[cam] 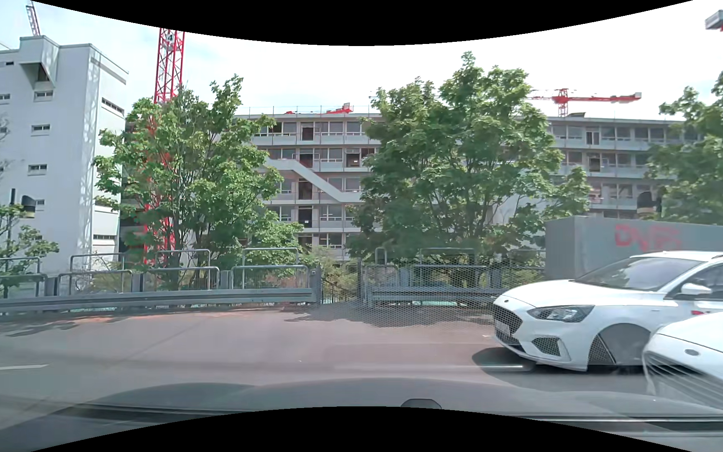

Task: Follow the waypoints while adhering to traffic rules and regulations

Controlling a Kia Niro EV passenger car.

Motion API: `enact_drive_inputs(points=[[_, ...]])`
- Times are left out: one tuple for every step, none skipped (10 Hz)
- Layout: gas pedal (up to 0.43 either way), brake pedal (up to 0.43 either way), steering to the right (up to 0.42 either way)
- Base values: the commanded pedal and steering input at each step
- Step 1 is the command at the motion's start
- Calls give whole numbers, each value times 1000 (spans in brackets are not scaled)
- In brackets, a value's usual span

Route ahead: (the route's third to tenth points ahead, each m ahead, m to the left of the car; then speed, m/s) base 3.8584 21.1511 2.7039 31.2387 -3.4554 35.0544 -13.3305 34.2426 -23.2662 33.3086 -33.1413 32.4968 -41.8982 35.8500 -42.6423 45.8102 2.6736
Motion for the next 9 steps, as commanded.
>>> enact_drive_inputs(points=[[0,0,-150],[0,0,-165],[0,0,-187],[0,0,-205],[0,0,-235],[0,0,-269],[0,0,-310],[0,0,-339],[0,0,-373]])
